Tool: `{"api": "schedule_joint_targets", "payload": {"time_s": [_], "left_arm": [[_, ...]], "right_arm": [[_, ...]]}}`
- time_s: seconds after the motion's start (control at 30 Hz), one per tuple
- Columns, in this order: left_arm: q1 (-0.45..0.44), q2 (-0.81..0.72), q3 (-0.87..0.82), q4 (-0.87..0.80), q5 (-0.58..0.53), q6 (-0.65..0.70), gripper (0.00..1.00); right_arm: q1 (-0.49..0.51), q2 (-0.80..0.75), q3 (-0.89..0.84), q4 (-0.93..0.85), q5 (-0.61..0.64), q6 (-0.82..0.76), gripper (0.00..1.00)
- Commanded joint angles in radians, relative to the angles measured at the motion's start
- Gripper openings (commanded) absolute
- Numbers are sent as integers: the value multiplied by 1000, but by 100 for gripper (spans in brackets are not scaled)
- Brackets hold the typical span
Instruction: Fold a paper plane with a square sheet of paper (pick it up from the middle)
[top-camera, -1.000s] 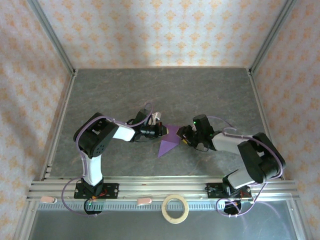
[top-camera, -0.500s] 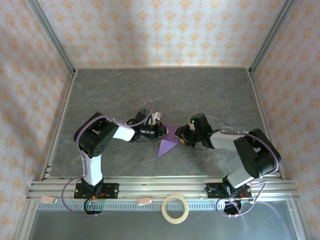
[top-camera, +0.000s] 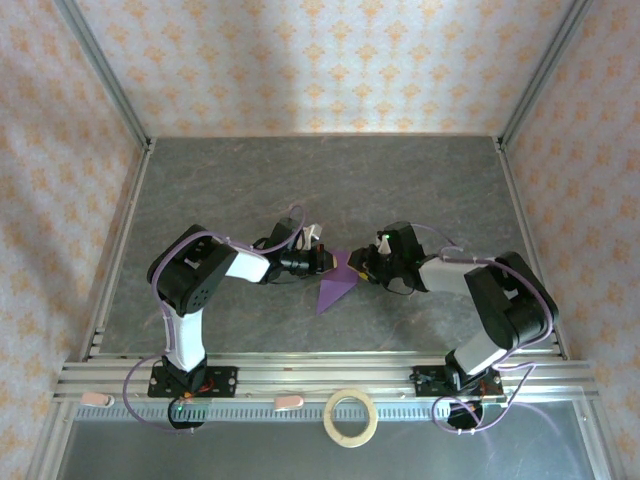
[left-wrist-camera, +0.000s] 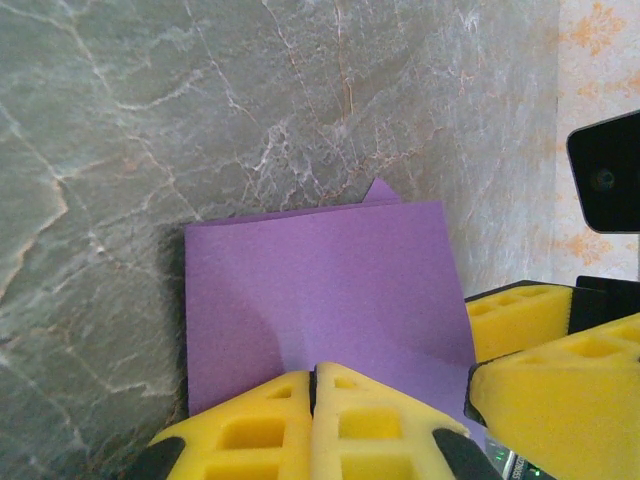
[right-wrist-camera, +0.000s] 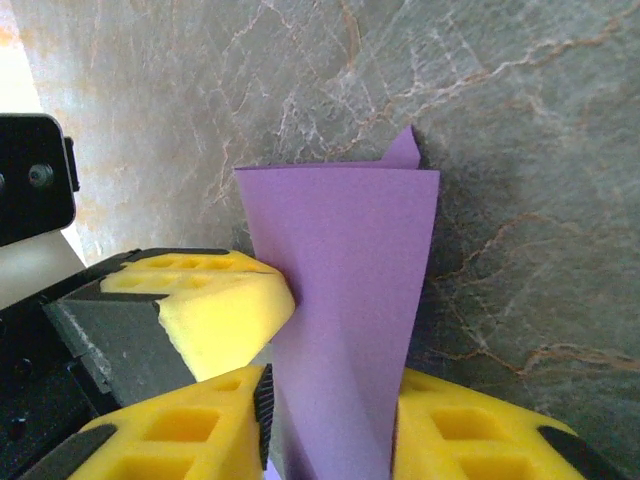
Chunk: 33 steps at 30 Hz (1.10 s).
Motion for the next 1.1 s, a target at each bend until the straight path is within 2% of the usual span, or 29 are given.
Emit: {"api": "schedule_joint_targets", "payload": {"time_s": [0.0,0.07,0.3,0.5,0.8,0.87,1.0,1.07], "left_arm": [[7,40,-8,-51,3,7,5],[6,38,-7,-51,4,4,5],[7,33,4,-60,3,4,6],[6,28,12,-63,5,4,6],[9,8,30,-74,7,9,9],[14,-1,45,-98,3,25,14],[33,-127,55,-165,-88,55,42],[36,-188,50,-191,-141,84,49]], "right_arm": [[-11,29,23,30,-37,-41,30],[-16,42,28,34,-46,-53,24],[-33,53,32,47,-68,-75,21],[-37,73,31,98,-139,-63,19],[-47,82,30,81,-127,-71,3],[-48,77,31,74,-123,-65,0],[-47,59,19,87,-83,34,0],[-47,47,-5,145,-75,99,0]]}}
